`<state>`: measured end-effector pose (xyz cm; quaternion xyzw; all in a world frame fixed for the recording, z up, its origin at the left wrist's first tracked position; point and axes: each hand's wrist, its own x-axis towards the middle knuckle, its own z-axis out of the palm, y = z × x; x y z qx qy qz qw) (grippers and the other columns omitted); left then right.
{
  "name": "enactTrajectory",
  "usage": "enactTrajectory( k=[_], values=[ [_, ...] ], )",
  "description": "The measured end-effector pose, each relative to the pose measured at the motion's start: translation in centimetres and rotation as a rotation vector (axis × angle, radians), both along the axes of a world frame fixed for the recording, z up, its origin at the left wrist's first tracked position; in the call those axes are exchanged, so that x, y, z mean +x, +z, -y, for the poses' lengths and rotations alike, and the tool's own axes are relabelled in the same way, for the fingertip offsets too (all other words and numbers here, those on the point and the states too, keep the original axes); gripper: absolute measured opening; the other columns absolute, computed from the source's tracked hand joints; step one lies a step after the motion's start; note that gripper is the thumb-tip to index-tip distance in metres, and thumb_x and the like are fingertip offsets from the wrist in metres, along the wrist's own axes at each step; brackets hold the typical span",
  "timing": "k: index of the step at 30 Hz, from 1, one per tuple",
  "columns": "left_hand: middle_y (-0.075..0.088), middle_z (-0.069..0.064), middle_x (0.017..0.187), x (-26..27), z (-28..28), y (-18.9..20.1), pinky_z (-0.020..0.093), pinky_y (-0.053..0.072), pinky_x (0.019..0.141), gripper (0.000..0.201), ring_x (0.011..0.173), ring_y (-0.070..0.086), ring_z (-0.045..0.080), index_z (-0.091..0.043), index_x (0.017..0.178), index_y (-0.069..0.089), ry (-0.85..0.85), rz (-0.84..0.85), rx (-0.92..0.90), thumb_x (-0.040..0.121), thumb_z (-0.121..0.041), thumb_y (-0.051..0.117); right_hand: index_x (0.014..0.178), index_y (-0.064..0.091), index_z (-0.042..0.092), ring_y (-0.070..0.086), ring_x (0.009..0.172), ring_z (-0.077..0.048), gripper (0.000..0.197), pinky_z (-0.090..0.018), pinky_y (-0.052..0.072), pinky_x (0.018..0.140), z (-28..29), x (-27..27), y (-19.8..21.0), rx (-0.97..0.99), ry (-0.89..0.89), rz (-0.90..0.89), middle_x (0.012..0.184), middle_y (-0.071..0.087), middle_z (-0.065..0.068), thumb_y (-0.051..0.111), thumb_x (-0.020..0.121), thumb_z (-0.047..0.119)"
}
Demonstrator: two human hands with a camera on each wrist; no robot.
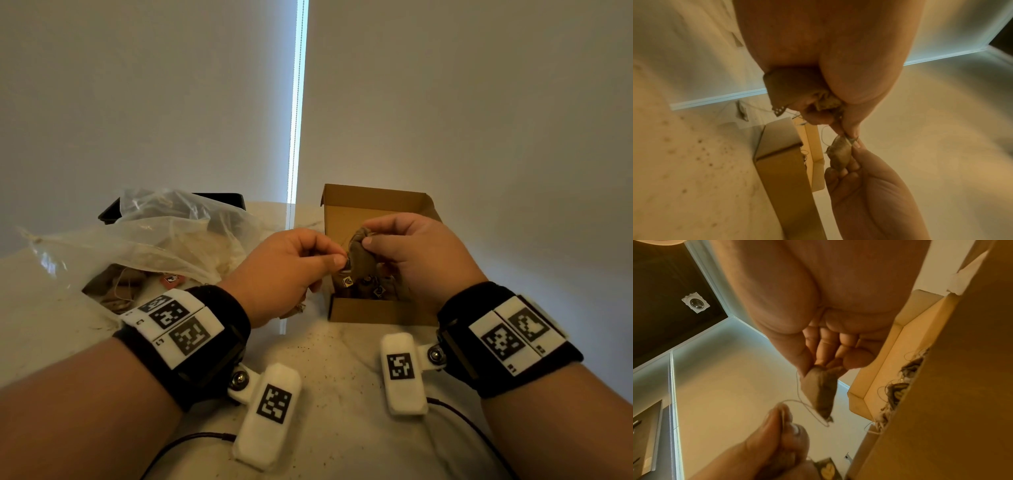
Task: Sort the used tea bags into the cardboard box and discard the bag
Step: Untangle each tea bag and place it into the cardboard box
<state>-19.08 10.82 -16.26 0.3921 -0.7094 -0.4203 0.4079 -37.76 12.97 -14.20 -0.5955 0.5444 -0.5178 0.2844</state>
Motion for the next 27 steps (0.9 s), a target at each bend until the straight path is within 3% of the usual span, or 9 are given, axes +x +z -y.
enactTrajectory(
  k=[4,9,13,17,20,22,24,27],
  values=[
    [0.056,0.002,0.065,-0.3,0.2,-0.2,0.022,0.039,0.04,0.01,0.043,0.043,0.01,-0.023,0.097,0.072,0.059,-0.128,0.068,0.095,-0.029,0.064,0.1,0.073,0.023,0.074,0.087,-0.022,0.013,-0.036,0.063,0.079,-0.3,0.5,0.1,0.041,0.093,-0.016,0.09,0.077,0.0,0.069,0.091,0.015],
    [0.056,0.004,0.067,-0.5,0.4,-0.5,0.023,0.04,0.04,0.012,0.043,0.045,0.008,-0.022,0.098,0.072,0.076,-0.179,0.072,0.095,-0.03,0.063,0.099,0.074,0.02,0.068,0.072,-0.017,0.013,-0.026,0.059,0.065,-0.3,0.8,-0.1,0.049,0.118,0.0,0.086,0.076,-0.002,0.069,0.09,0.012],
    [0.057,0.003,0.067,-0.8,0.3,-0.6,0.017,0.04,0.041,0.014,0.043,0.046,0.002,-0.018,0.099,0.071,0.095,-0.183,0.049,0.096,-0.028,0.062,0.102,0.074,0.013,0.07,0.074,-0.022,0.013,-0.031,0.057,0.067,-0.1,0.8,-0.1,0.095,0.164,0.114,0.089,0.076,-0.009,0.066,0.092,0.009],
    [0.058,0.002,0.068,-0.9,0.3,-0.5,0.02,0.042,0.042,0.014,0.045,0.047,0.003,-0.019,0.099,0.072,0.102,-0.187,0.042,0.095,-0.03,0.064,0.106,0.072,0.013,0.073,0.083,-0.022,0.019,-0.029,0.057,0.069,-0.4,0.7,0.2,0.1,0.209,0.038,0.094,0.076,-0.007,0.072,0.087,0.008],
    [0.058,-0.002,0.07,-1.2,0.2,-0.4,0.013,0.039,0.04,0.014,0.041,0.047,-0.001,-0.019,0.105,0.07,0.112,-0.181,0.033,0.093,-0.027,0.067,0.1,0.071,0.02,0.073,0.086,-0.018,0.016,-0.023,0.055,0.063,-0.1,-0.3,0.5,0.063,0.065,0.045,0.095,0.076,-0.001,0.069,0.089,0.009],
    [0.059,-0.002,0.078,-1.1,0.2,-0.7,0.014,0.039,0.039,0.023,0.041,0.047,-0.001,-0.022,0.112,0.066,0.121,-0.137,0.083,0.09,-0.026,0.071,0.1,0.07,0.023,0.072,0.088,-0.016,0.018,-0.02,0.051,0.054,0.6,-1.7,0.7,0.026,-0.074,0.19,0.098,0.076,0.0,0.067,0.09,0.008],
    [0.06,-0.002,0.085,-0.9,0.4,-1.0,0.019,0.04,0.043,0.037,0.05,0.05,0.004,-0.027,0.12,0.062,0.122,-0.049,0.165,0.086,-0.028,0.076,0.099,0.069,0.023,0.072,0.088,-0.017,0.019,-0.024,0.047,0.053,1.2,-2.9,0.8,-0.003,-0.192,0.312,0.099,0.077,-0.003,0.066,0.089,0.007],
    [0.062,-0.001,0.095,-0.8,0.4,-1.3,0.021,0.041,0.049,0.056,0.066,0.053,0.01,-0.034,0.133,0.055,0.112,0.091,0.255,0.083,-0.029,0.079,0.1,0.068,0.021,0.072,0.085,-0.018,0.019,-0.029,0.051,0.055,1.7,-4.0,0.4,0.039,-0.272,0.367,0.099,0.075,-0.005,0.066,0.09,0.005]
  ],
)
